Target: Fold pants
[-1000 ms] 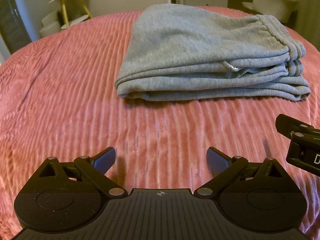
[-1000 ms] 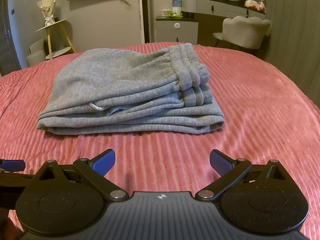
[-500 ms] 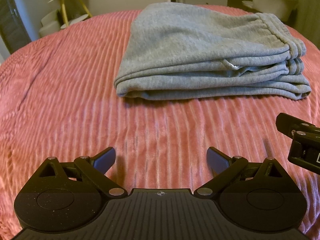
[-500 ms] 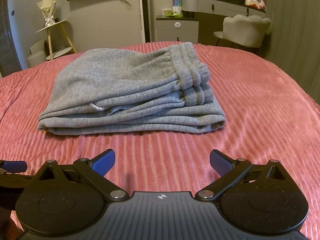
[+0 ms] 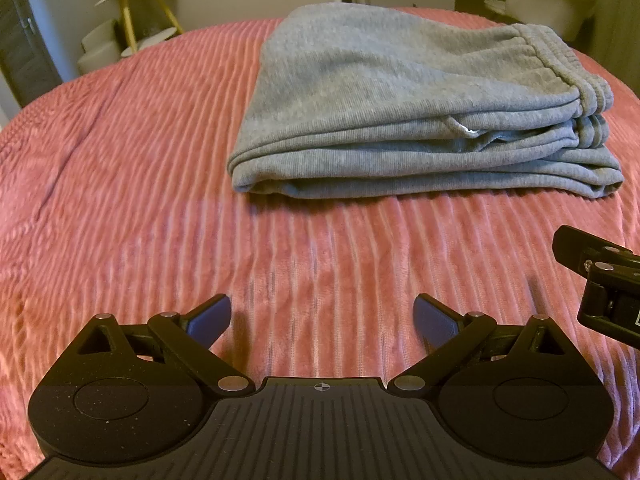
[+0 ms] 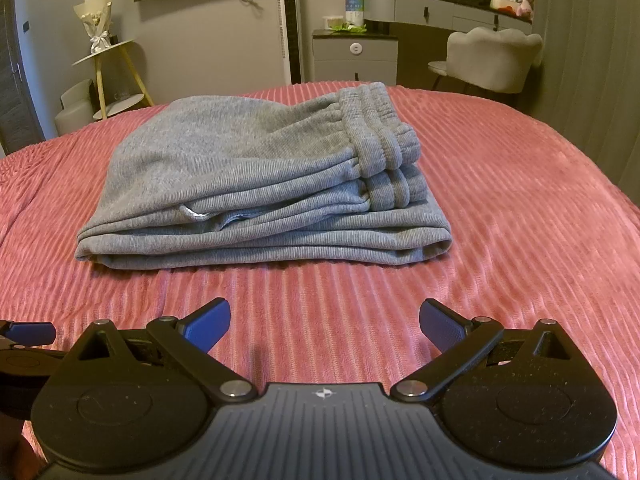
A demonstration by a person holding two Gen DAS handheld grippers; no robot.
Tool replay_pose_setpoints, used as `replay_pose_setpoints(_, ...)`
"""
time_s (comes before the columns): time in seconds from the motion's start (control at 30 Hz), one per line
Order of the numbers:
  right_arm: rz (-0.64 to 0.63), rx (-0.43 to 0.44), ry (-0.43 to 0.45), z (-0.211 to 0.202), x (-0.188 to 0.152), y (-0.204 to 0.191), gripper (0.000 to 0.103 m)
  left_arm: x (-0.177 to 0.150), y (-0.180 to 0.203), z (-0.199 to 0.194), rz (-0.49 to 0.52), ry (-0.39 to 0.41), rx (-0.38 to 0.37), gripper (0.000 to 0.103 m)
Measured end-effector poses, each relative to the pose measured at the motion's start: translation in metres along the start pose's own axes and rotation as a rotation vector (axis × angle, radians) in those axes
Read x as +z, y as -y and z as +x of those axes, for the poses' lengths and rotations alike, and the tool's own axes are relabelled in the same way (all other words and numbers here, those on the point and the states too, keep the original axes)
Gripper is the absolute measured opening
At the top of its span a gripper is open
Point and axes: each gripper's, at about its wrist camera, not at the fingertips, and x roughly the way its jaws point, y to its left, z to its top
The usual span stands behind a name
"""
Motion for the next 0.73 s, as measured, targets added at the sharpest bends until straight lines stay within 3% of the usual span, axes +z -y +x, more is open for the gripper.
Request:
replay_pose_setpoints(0.5,0.001,0.005,-0.002,0.0004,-0.0003,0.0002,0.101,0.0002,0.0004,0.0000,0.002,-0.002,-0.002,0.101)
replay_pose_setpoints(0.73,-0.004,0.003,0.000,0.0000,-0.0008,0.0002,0.101,-0.0029,0.0047,-0.0087,0.043,0.072,0.005,0.100)
